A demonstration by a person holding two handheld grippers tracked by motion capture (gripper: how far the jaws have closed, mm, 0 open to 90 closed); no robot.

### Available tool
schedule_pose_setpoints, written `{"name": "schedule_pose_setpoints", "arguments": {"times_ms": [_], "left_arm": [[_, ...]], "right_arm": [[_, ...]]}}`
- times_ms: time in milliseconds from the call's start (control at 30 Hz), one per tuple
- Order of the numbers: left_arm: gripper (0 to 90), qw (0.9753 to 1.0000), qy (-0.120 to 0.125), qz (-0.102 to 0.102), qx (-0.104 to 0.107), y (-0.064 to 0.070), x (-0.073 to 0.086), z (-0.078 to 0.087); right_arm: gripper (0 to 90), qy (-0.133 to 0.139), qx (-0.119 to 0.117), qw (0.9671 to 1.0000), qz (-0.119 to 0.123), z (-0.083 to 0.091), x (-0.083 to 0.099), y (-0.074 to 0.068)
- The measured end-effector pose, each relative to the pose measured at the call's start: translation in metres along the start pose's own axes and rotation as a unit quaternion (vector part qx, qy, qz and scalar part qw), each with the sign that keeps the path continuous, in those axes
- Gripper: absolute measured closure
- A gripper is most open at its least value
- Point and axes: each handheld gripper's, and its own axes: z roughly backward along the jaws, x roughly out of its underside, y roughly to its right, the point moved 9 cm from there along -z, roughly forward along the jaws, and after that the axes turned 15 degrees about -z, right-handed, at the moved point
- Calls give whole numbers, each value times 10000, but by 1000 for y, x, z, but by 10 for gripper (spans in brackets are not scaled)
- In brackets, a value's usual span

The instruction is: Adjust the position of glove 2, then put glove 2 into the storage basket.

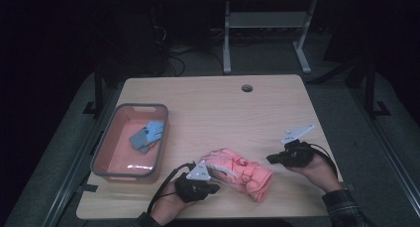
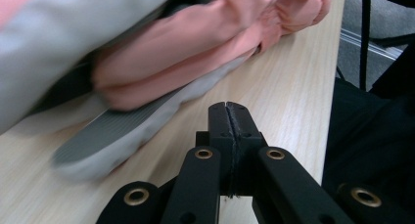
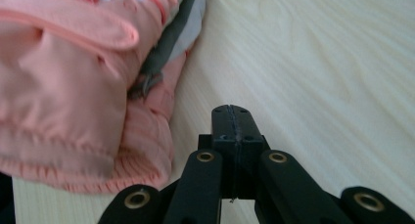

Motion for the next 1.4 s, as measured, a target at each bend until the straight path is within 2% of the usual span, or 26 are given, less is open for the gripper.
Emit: {"name": "schedule_pose_setpoints", "arguments": {"times_ms": [167, 300, 400, 433, 500, 600, 767, 833, 1167, 1333, 1367, 1400], "left_arm": [[893, 10000, 3, -72, 46, 3, -9, -11], [893, 9999, -99, -140, 5, -3, -10, -17], [892, 9998, -149, -67, -61, -13, -7, -18], [893, 9999, -116, 17, -86, -16, -6, -19], [892, 9998, -169, 7, -119, -22, -4, -18], [892, 9997, -168, 99, -176, -30, -3, -18], [893, 9993, -219, 162, -242, -45, -5, -19], [893, 9992, -131, 296, -233, -51, -6, -21], [893, 9985, -169, 406, -314, -75, -10, -24], [892, 9981, -65, 493, -365, -87, -13, -23], [893, 9983, -85, 454, -357, -89, -13, -22], [892, 9980, -23, 514, -376, -90, -14, -22]], "right_arm": [[899, -95, -35, 9999, -47, -1, 13, 1], [899, -142, -74, 9999, -8, -3, 19, -1], [899, -201, -158, 9997, 6, -6, 21, -4], [899, -215, -182, 9996, -21, -6, 21, -6], [899, -235, -225, 9995, -2, -7, 21, -9], [899, -243, -275, 9993, 98, -10, 20, -12], [899, -329, -427, 9984, 141, -15, 22, -24], [899, -365, -459, 9981, 180, -16, 23, -28], [899, -420, -765, 9959, 252, -26, 29, -58], [899, -385, -860, 9951, 311, -35, 25, -72], [899, -388, -884, 9947, 353, -37, 24, -74], [899, -391, -916, 9945, 327, -40, 23, -78]]}}
